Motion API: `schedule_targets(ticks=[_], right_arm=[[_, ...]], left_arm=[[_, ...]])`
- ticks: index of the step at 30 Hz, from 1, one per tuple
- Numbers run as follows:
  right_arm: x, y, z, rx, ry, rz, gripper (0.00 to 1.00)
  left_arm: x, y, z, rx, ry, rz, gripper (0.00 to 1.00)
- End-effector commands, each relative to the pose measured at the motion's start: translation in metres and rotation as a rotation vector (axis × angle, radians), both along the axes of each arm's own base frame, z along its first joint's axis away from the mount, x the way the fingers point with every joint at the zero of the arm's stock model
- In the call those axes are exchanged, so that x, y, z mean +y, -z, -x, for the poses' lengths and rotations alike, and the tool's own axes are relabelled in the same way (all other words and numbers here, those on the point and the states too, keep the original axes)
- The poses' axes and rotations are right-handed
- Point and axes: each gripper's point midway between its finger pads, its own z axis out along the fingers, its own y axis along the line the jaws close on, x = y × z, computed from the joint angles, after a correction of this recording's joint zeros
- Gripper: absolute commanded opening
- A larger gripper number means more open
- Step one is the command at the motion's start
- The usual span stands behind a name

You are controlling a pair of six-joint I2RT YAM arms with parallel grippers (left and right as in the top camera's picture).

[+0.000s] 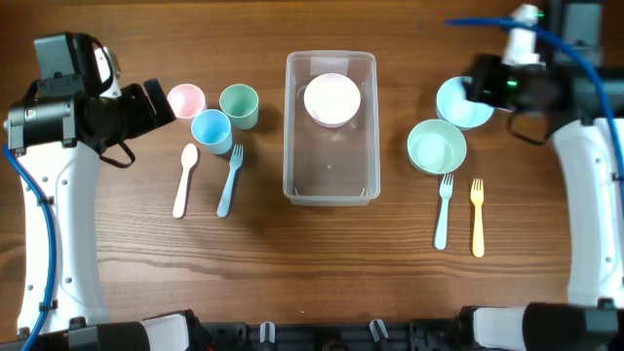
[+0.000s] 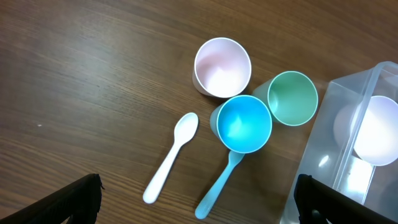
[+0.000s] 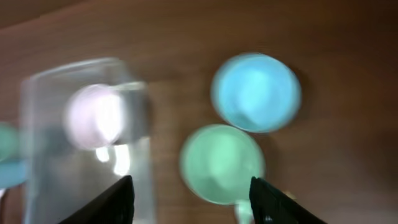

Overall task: Pack container
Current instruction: 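Grasp the green bowl rim with the right gripper, then place the green bowl into the pink bowl in the container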

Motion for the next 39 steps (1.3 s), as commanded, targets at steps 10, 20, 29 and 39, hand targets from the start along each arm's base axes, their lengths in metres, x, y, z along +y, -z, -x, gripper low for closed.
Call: schedule_targets(ticks=[10,20,29,39], right_arm=[[-0.02,0.211,0.041,0.454,0.12,-0.077,0.51],[-0.024,0.232,0.033,0.468,0.147,-0.065,0.24],[-0.014,0.136,0.018,0.212,0.11,-0.051,0.04],[0.146,-0.037,-0.015,-0.13,-0.354,0.027,0.04]], left_arm=[[0.003,-0.005,-0.003,-0.013,0.01,-0.018,1.0],[0.003,-0.005,-0.003,-0.013,0.01,-0.018,1.0],[0.003,-0.005,-0.003,-0.013,0.01,-0.018,1.0],[0.003,-0.005,-0.003,-0.013,0.01,-0.018,1.0]])
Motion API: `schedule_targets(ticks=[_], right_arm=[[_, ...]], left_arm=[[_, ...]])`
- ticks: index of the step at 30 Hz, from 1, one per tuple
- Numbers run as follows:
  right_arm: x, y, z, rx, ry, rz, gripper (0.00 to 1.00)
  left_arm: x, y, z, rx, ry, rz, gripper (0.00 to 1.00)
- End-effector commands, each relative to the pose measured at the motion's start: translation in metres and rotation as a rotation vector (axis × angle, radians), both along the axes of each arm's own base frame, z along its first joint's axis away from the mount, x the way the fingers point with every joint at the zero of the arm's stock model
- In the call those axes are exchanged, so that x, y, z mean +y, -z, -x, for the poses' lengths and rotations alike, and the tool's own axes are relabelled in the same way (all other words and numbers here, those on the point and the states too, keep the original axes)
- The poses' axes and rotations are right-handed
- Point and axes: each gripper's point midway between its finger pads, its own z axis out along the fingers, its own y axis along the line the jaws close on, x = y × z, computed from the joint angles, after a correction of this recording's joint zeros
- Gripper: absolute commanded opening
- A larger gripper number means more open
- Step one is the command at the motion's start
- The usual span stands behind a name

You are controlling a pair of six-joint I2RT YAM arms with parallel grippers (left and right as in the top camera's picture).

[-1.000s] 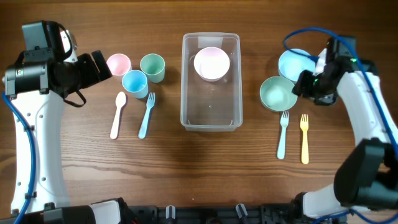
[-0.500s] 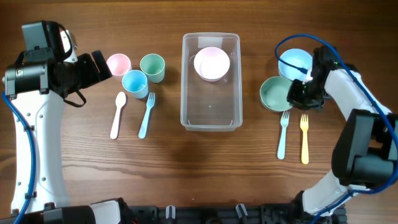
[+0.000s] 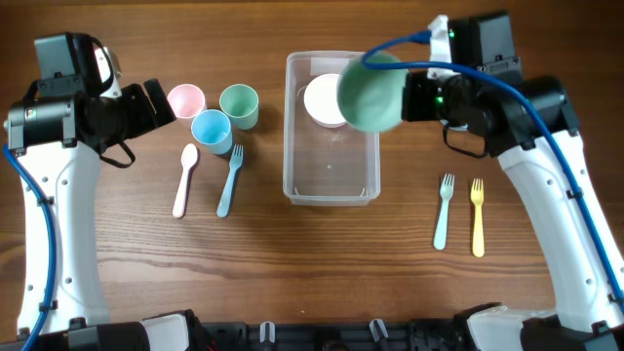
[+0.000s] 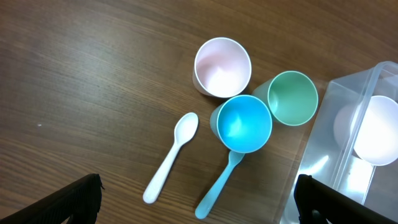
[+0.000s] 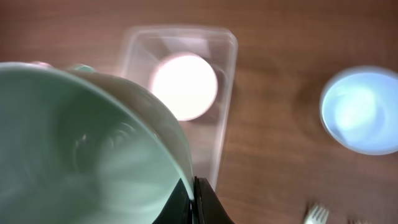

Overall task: Pack container
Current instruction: 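Place the green bowl into the pink bowl in the container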

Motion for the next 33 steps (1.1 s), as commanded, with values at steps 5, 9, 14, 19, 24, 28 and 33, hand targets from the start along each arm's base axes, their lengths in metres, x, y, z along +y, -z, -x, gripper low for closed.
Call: schedule_targets(ticks=[5,9,14,19,24,28,33], right_arm=[[0.03,0.07,-0.079,0.114,-0.081,0.102,0.04],[0.05,0.145,-0.107,0.207,-0.145,0.093,0.04],[0.057,0.173,-0.124,0.202,-0.145,0.087,0.04],[0.053,0.182,-0.134,0.186,-0.123,0.107,0.04],[0.049,0.198,-0.127,0.237,-0.12,0.133,0.04],[0.046,0.196,-0.134,0.21,-0.107,0.153,0.28],[0.054,0.126,-0.136,0.058,-0.185,0.125,0.56]], left_arm=[[0.003,-0.005,-0.003,-0.012,0.01,-0.017,1.0],[0.003,-0.005,-0.003,-0.013,0.01,-0.018,1.0],[0.003,-0.005,-0.003,-0.012,0.01,-0.017,1.0],[0.003,-0.005,-0.003,-0.012,0.01,-0.017,1.0],[0.003,-0.005,-0.003,-0.012,0.01,-0.017,1.0],[0.003,-0.005,-0.003,-0.012,0.01,-0.017,1.0],[0.003,-0.005,-0.003,-0.012,0.01,-0.017,1.0]])
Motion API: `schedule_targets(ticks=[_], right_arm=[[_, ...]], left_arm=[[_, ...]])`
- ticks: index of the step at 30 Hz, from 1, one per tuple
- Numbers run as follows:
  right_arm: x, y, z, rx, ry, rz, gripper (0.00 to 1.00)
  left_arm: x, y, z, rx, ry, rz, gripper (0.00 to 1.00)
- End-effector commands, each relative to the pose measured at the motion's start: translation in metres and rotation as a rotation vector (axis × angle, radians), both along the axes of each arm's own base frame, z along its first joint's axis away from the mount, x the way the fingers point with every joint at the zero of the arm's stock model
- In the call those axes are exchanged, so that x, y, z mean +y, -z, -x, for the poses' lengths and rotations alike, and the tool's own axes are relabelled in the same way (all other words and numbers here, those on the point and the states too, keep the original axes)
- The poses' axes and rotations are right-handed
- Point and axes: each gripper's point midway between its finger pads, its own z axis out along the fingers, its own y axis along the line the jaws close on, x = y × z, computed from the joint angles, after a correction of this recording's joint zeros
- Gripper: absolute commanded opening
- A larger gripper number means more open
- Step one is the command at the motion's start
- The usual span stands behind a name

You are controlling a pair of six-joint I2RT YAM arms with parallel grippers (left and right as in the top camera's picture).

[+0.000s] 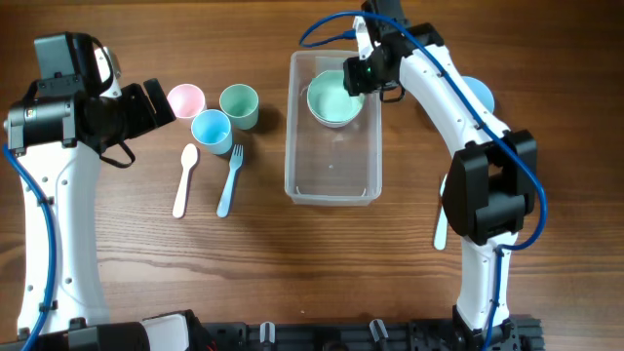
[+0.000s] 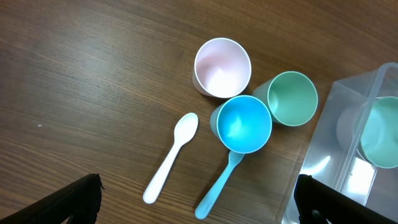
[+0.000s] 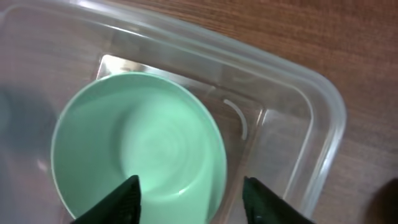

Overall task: Pack container
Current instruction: 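Place the green bowl into the pink bowl in the container, then grasp the blue bowl rim with the right gripper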

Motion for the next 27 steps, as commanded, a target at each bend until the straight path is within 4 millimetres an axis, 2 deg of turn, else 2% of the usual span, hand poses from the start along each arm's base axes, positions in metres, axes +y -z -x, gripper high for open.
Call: schedule_targets(ticks=[1,2,3,4,5,6,7,8,10,13,16,17,18,21,23,27], right_arm=[[0.004,-0.096,-0.007,-0.205,-0.035,-0.06,0.57],[-0.003,-0.132,-0.002,-0.277,-0.022,-0.065,0.57],[-0.024,-0.178,0.01,-0.354,0.034,-0.061,0.57],[-0.037,-0.191,0.015,-0.365,0.082,-0.059,0.56],[-0.063,-0.204,0.025,-0.366,0.152,-0.05,0.54],[-0.084,-0.208,0.031,-0.348,0.203,-0.044,0.55],[-0.117,-0.203,0.039,-0.299,0.283,-0.028,0.55],[-0.144,-0.194,0.044,-0.248,0.352,-0.018,0.55],[-0.194,-0.162,0.055,-0.123,0.485,-0.009,0.56],[-0.234,-0.112,0.063,0.015,0.594,-0.011,0.54],[-0.246,-0.057,0.061,0.143,0.621,0.003,0.53],[-0.247,-0.046,0.058,0.162,0.622,0.005,0.53],[-0.248,-0.025,0.052,0.191,0.621,0.009,0.53],[-0.252,0.015,0.049,0.269,0.653,0.014,0.53],[-0.259,0.033,0.052,0.31,0.7,0.028,0.51],[-0.275,0.052,0.062,0.361,0.752,0.079,0.52]], left_arm=[[0.003,-0.004,-0.003,-0.012,0.01,-0.017,1.0],[0.003,-0.004,-0.003,-0.012,0.01,-0.017,1.0],[0.003,-0.004,-0.003,-0.012,0.01,-0.017,1.0],[0.003,-0.004,-0.003,-0.012,0.01,-0.017,1.0],[0.003,-0.004,-0.003,-0.012,0.01,-0.017,1.0],[0.003,-0.004,-0.003,-0.012,0.01,-0.017,1.0],[0.003,-0.004,-0.003,-0.012,0.01,-0.017,1.0],[0.003,-0.004,-0.003,-0.012,0.01,-0.017,1.0],[0.003,-0.004,-0.003,-0.012,0.01,-0.017,1.0],[0.003,-0.004,-0.003,-0.012,0.01,-0.017,1.0],[0.003,-0.004,-0.003,-0.012,0.01,-0.017,1.0],[0.003,-0.004,-0.003,-0.012,0.01,-0.017,1.0],[0.003,-0.004,-0.003,-0.012,0.01,-0.017,1.0],[0.003,-0.004,-0.003,-0.012,0.01,-0.017,1.0],[0.003,-0.004,-0.003,-0.012,0.01,-0.017,1.0],[0.003,-0.004,-0.003,-0.012,0.01,-0.017,1.0]])
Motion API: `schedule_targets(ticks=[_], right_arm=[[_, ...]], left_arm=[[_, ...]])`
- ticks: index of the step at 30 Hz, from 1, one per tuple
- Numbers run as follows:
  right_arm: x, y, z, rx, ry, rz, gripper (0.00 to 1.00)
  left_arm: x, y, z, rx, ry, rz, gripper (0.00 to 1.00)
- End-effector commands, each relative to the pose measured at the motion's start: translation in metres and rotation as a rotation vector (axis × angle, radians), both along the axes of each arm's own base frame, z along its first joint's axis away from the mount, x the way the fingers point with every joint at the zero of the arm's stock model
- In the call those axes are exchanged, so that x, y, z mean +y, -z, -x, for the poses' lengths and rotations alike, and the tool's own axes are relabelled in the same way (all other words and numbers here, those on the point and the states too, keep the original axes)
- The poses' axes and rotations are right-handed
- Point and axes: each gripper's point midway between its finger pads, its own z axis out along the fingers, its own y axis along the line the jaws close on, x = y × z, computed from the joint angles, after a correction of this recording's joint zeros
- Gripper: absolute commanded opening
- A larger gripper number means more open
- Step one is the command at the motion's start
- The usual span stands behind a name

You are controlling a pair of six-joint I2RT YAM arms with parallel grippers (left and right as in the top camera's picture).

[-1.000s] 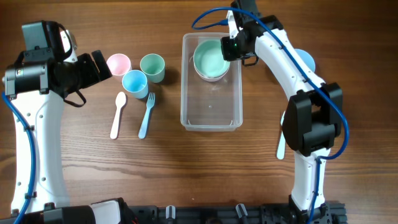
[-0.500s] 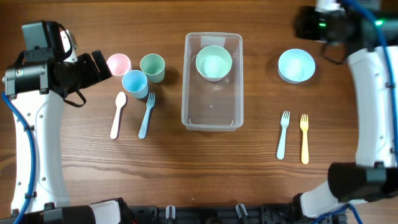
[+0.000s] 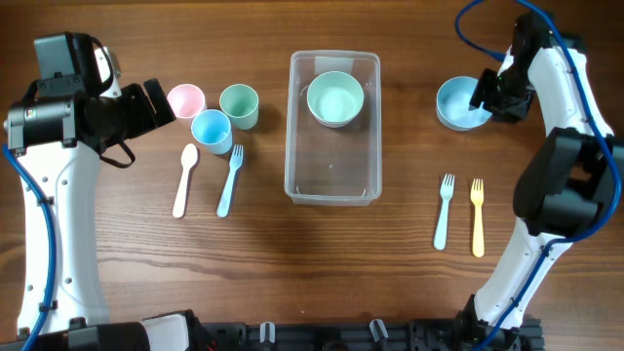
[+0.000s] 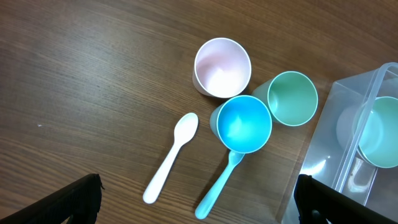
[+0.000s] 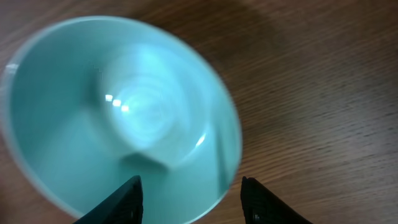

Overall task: Pack container
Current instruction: 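Grasp the blue bowl rim with the right gripper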

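The clear container (image 3: 331, 171) stands mid-table with a green bowl (image 3: 335, 97) in its far end, stacked on a pale bowl that is almost hidden. The blue bowl (image 3: 456, 104) sits on the table to the right. My right gripper (image 5: 193, 202) is open low over the blue bowl (image 5: 118, 112), one finger over its inside and the other outside its rim. My left gripper (image 4: 199, 202) is open above the pink cup (image 4: 222, 67), blue cup (image 4: 244, 123), green cup (image 4: 292, 98), white spoon (image 4: 171, 158) and blue fork (image 4: 217, 183), holding nothing.
A light blue fork (image 3: 444, 210) and a yellow fork (image 3: 477, 216) lie side by side on the right of the table. The near half of the container holds nothing.
My right gripper has left the container, where it stood open over the green bowl, and is now at the blue bowl on the right. The green bowl stays in the container. The left arm is unchanged.
First the green and blue bowls stood on the right, and only the pale bowl was in the container. Then my right gripper held the green bowl over the container. Then the bowl sat on the pale bowl, let go. Now the gripper is at the blue bowl.
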Motion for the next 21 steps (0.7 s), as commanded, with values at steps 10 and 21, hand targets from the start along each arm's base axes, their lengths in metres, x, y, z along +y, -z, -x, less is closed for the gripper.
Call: schedule_targets(ticks=[10,21], right_arm=[[-0.012,0.043,0.012,0.043,0.098,0.033,0.29],[0.013,-0.059,-0.011,-0.17,-0.043,0.077,0.04]], left_arm=[[0.003,-0.004,-0.003,-0.012,0.011,-0.017,1.0],[0.003,-0.004,-0.003,-0.012,0.011,-0.017,1.0]])
